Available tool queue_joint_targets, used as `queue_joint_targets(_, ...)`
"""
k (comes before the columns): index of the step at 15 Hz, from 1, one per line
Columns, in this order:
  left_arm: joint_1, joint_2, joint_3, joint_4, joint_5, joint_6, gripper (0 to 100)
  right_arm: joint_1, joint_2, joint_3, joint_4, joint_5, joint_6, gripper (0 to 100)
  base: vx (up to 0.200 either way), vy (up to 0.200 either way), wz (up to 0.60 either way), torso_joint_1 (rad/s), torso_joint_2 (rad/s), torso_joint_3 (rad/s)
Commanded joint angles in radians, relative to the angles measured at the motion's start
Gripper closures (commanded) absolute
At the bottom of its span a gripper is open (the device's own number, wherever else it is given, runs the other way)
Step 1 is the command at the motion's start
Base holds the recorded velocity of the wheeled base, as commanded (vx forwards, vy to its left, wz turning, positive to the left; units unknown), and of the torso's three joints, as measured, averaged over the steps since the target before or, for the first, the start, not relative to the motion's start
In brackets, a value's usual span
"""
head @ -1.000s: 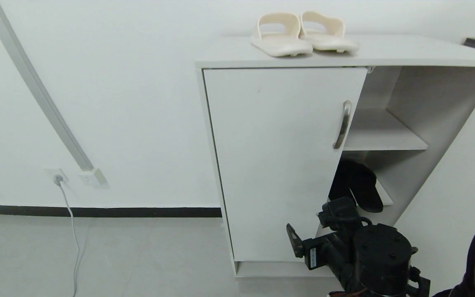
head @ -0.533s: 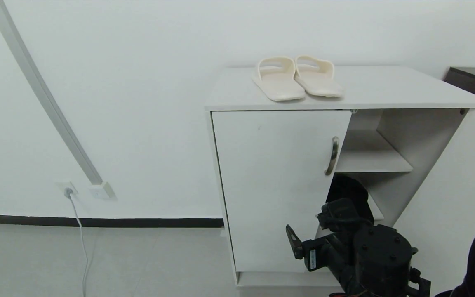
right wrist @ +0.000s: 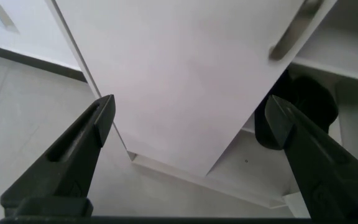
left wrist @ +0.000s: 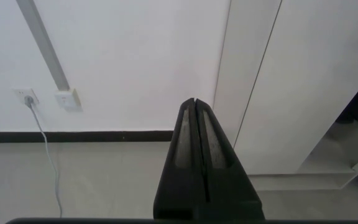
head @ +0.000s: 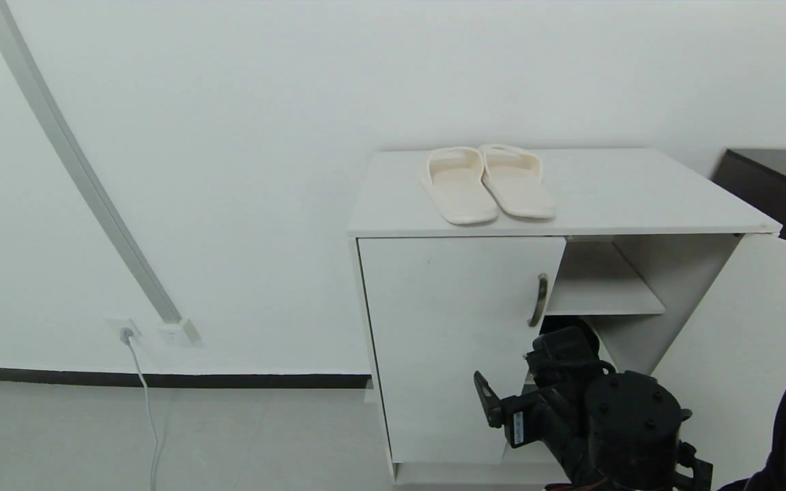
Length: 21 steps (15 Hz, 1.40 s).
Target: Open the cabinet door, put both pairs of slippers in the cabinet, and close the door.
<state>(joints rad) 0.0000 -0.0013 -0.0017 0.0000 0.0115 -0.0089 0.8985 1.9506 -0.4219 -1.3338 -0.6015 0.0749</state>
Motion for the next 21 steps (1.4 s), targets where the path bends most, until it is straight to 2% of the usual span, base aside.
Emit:
queue_joint_targets(1,0.0,0.001,0.0,0.0,0.001,0.0,100,-0.001,0.002,0.0,-0.001,0.002,0.0,0,0.0,0.0,0.0,0.198,-0.51,-0.315)
queue_joint_targets(14,0.0,0.001,0.0,0.0,0.001,0.0,100,-0.004,0.008,0.0,-0.001,0.0,0.002,0,0.0,0.0,0.0,0.234,-0.56,-0.325)
queue_joint_targets(21,0.0,0.001,0.002,0.0,0.002,-0.003,100,-0.004,0.027,0.0,-0.001,0.011,0.005,0,0.0,0.0,0.0,0.187,-0.41,-0.222)
